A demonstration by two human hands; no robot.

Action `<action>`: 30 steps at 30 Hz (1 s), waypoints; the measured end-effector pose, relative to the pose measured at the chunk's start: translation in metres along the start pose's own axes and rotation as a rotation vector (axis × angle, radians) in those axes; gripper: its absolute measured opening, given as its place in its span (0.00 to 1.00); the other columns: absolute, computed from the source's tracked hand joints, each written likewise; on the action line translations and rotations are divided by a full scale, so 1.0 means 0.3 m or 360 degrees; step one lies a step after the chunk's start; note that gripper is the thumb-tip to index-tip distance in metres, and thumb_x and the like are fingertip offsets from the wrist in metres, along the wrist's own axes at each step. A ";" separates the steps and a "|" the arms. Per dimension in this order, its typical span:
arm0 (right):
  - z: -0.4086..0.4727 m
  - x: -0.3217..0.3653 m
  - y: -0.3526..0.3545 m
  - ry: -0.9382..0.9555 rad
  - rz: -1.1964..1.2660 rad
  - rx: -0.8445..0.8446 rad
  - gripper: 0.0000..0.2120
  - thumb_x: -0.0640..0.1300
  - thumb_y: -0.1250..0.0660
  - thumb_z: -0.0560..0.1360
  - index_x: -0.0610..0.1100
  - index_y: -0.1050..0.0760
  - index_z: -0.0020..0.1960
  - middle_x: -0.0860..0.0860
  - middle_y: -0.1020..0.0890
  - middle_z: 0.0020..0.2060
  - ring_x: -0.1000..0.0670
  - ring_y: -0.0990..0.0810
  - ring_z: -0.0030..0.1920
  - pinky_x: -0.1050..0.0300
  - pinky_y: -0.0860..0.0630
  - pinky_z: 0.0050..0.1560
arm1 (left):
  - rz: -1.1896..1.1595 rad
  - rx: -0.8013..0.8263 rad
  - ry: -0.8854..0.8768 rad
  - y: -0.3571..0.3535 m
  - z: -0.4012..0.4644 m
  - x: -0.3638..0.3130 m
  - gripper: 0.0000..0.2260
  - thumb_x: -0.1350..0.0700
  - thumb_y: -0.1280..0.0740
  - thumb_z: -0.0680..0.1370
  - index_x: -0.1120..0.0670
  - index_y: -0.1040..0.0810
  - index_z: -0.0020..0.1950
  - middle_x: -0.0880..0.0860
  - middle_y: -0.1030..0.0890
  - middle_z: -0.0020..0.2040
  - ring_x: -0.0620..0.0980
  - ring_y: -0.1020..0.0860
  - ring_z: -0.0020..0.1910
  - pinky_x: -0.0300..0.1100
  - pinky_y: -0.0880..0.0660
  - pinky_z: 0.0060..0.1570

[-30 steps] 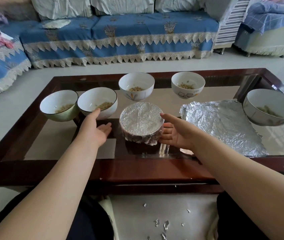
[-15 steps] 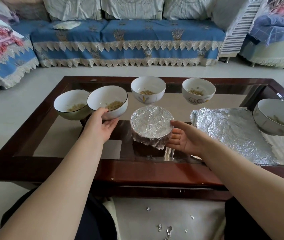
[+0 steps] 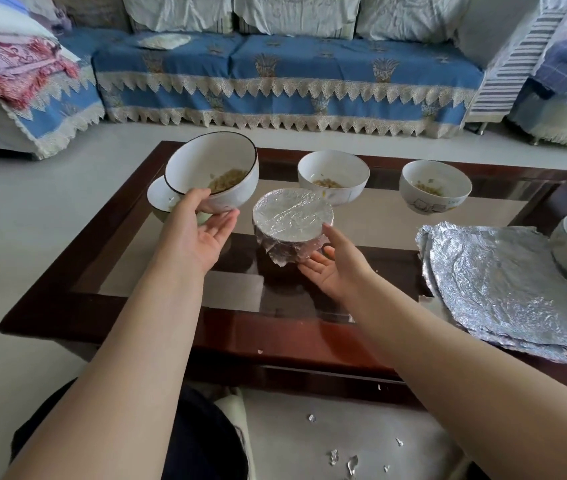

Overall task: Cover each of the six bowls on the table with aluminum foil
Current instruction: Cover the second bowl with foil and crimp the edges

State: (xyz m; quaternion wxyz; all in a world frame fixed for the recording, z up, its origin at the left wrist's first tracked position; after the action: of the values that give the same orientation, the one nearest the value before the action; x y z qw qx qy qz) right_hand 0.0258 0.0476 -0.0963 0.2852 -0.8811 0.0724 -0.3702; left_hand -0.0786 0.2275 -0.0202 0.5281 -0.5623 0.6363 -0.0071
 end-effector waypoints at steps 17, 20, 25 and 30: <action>0.115 0.021 -0.157 -0.0054 -0.0381 0.0099 0.33 0.53 0.33 0.77 0.39 0.41 0.74 0.38 0.31 0.70 0.40 0.29 0.68 0.46 0.31 0.67 | 0.0192 0.0279 -0.0007 -0.059 -0.010 -0.016 0.13 0.58 0.31 0.78 0.58 0.26 0.61 0.65 0.20 0.56 0.59 0.15 0.52 0.48 0.19 0.55; 0.018 0.076 -0.035 -0.0071 -0.0843 0.0152 0.18 0.48 0.37 0.80 0.39 0.33 0.66 0.40 0.24 0.63 0.41 0.22 0.62 0.48 0.25 0.62 | 0.0390 0.0410 0.0062 -0.097 -0.030 0.044 0.12 0.57 0.32 0.79 0.56 0.26 0.61 0.63 0.17 0.52 0.59 0.15 0.51 0.45 0.18 0.48; -0.138 0.252 0.187 0.0460 -0.1866 -0.0099 0.07 0.43 0.35 0.79 0.40 0.26 0.53 0.47 0.17 0.37 0.52 0.18 0.30 0.60 0.24 0.31 | 0.0715 0.0541 0.0245 -0.145 -0.085 0.190 0.08 0.54 0.33 0.79 0.53 0.25 0.57 0.58 0.14 0.43 0.60 0.15 0.50 0.48 0.19 0.53; -0.217 0.401 0.389 0.0950 -0.2778 -0.0666 0.12 0.51 0.35 0.76 0.48 0.26 0.58 0.48 0.21 0.54 0.47 0.23 0.50 0.51 0.25 0.50 | 0.1106 0.0603 0.0354 -0.167 -0.112 0.339 0.05 0.55 0.33 0.79 0.52 0.24 0.55 0.58 0.18 0.46 0.59 0.16 0.45 0.48 0.19 0.51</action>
State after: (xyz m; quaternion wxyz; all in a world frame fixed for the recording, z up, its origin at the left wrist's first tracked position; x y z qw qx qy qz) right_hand 0.0766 -0.1188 -0.0511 -0.2867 -0.5263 -0.4775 -0.6425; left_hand -0.0467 0.1159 -0.0426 0.5214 -0.2025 0.8290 -0.0061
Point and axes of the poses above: each hand's wrist, its own z-axis towards the middle knuckle, its own y-axis out of the back of the hand, x = y × z, the point moved 4 cm from there along z, towards the middle knuckle
